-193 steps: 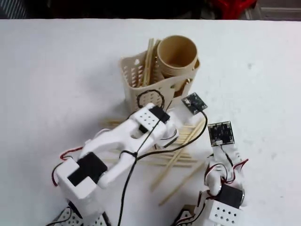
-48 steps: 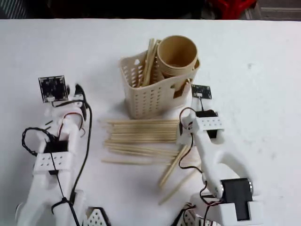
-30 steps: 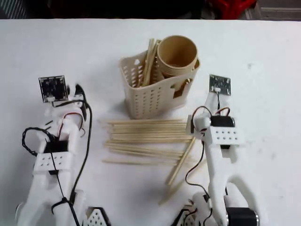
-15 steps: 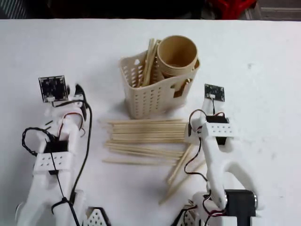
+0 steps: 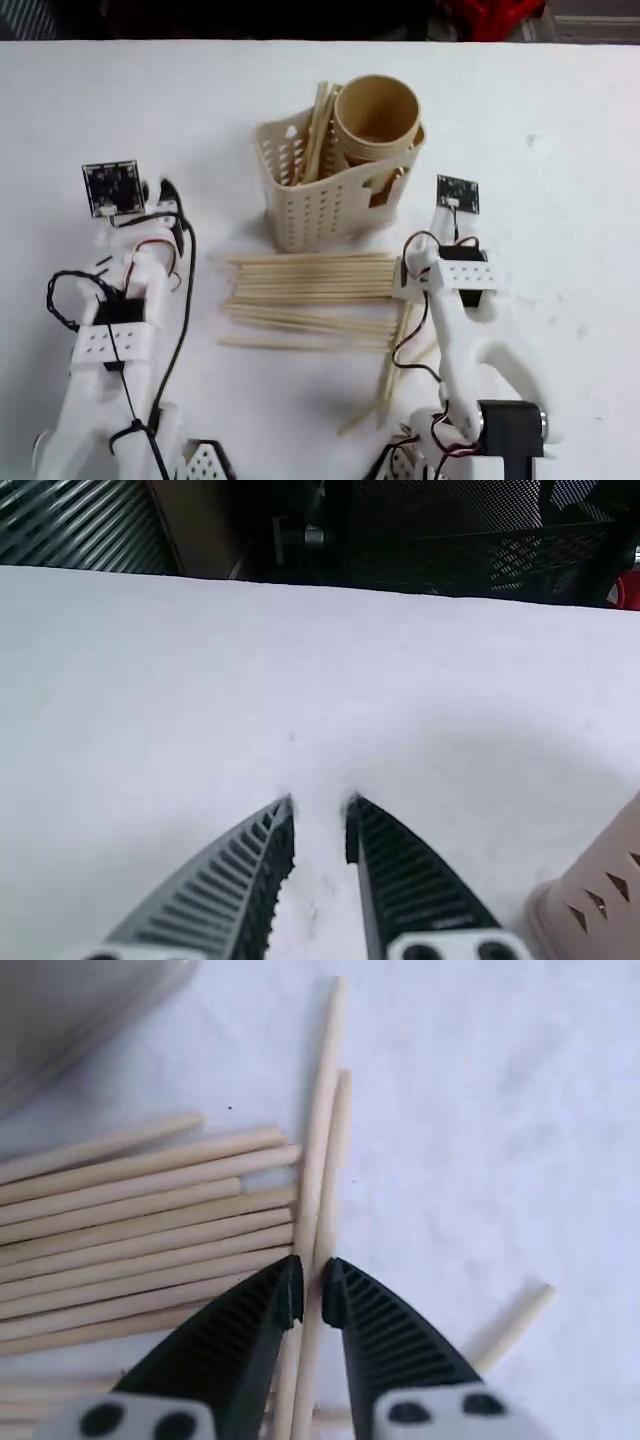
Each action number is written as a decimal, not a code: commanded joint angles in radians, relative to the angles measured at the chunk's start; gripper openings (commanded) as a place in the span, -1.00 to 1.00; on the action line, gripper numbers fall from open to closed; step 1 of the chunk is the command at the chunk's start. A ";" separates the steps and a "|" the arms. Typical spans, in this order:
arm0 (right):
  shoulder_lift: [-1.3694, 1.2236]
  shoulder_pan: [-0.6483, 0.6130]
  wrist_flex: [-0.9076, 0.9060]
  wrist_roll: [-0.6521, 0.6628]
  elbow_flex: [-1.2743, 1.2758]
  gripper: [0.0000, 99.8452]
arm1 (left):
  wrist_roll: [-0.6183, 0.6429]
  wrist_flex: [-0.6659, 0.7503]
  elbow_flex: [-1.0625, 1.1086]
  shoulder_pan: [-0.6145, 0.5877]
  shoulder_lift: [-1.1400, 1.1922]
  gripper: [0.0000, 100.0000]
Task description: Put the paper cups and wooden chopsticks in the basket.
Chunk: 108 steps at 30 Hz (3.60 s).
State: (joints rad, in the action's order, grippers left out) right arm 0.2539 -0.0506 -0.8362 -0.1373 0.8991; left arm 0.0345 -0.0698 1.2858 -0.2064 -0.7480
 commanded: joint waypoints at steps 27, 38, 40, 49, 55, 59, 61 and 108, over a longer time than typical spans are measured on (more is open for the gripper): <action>0.002 0.001 0.015 0.000 -0.011 -0.75 | -0.008 0.025 -0.005 0.019 -0.019 -0.80; 0.002 0.001 0.016 0.002 0.023 -0.77 | -0.008 0.025 -0.005 0.019 -0.019 -0.80; 0.002 0.001 0.018 0.002 0.025 -0.87 | -0.008 0.025 -0.005 0.019 -0.019 -0.80; 0.001 0.002 0.041 0.061 0.043 -0.93 | -0.008 0.025 -0.005 0.018 -0.019 -0.80; -0.059 0.002 0.042 0.064 0.026 -0.88 | -0.008 0.025 -0.005 0.018 -0.019 -0.80; -0.114 0.002 0.012 0.063 -0.011 -0.82 | -0.008 0.025 -0.005 0.018 -0.019 -0.80; -0.114 0.002 0.005 0.063 -0.021 -0.94 | -0.008 0.025 -0.005 0.018 -0.019 -0.80; 0.071 -0.374 0.357 0.068 -0.887 -0.96 | -0.008 0.026 -0.006 0.018 -0.019 -0.80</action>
State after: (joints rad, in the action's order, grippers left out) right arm 0.3276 -0.4143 -0.5048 -0.0836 0.0629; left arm 0.0345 -0.0698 1.2858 -0.2064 -0.7480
